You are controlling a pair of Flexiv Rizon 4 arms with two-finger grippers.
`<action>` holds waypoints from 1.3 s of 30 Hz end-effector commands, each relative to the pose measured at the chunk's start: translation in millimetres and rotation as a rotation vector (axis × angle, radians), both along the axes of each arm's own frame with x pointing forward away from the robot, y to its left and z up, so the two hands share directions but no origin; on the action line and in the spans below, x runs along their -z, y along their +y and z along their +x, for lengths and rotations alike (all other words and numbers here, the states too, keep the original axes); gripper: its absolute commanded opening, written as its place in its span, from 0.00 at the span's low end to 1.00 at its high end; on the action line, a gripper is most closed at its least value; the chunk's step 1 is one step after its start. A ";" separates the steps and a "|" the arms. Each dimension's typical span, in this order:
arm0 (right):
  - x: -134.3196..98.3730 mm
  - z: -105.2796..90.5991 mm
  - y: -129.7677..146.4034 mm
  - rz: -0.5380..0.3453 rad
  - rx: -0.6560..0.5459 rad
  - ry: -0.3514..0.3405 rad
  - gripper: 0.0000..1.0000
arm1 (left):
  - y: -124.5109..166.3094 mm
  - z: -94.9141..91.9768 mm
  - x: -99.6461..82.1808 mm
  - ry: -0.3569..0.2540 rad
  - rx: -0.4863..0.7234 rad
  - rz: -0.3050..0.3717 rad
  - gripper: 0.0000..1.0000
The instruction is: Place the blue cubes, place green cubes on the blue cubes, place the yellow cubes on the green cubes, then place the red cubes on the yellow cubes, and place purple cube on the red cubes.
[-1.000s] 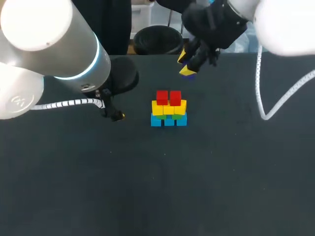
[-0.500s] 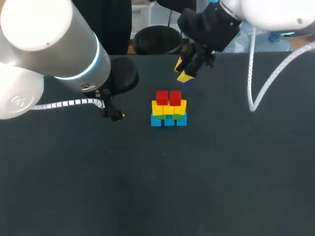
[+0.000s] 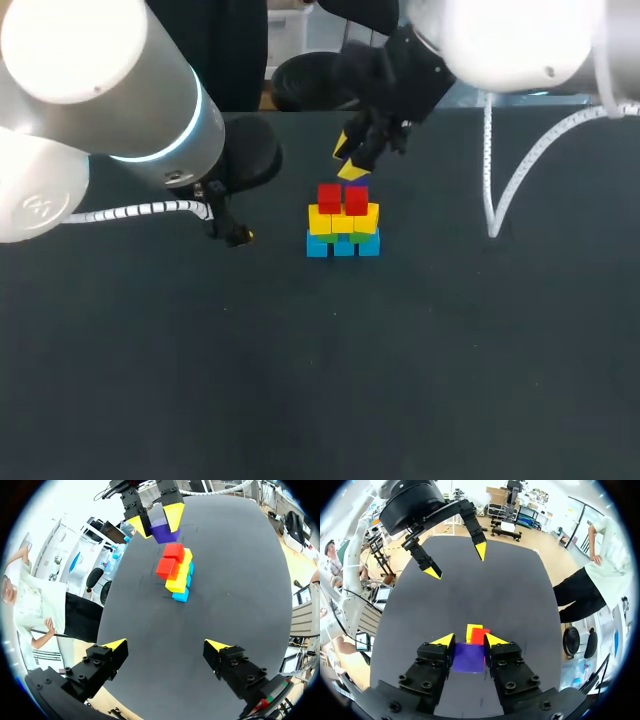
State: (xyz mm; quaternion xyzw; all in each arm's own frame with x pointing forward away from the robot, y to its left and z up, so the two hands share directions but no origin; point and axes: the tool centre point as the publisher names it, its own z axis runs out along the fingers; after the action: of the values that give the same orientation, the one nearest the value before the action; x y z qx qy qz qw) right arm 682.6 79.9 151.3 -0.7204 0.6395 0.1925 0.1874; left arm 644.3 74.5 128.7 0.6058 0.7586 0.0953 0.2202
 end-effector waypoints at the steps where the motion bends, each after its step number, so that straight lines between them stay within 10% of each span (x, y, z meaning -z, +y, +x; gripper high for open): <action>1: 2.7 3.5 2.8 -0.005 -0.006 0.009 0.00 | -0.2 0.9 0.1 0.001 0.000 0.001 1.00; 39: 28.8 21.8 13.2 -0.110 -0.015 0.058 0.00 | -0.2 0.9 0.1 0.001 0.000 0.001 1.00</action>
State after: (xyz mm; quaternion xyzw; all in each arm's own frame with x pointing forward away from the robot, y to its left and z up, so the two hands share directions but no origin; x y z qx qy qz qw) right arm 705.3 94.0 121.8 -0.7292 0.6474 0.1815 0.1273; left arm 644.3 74.5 128.7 0.6058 0.7586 0.0953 0.2202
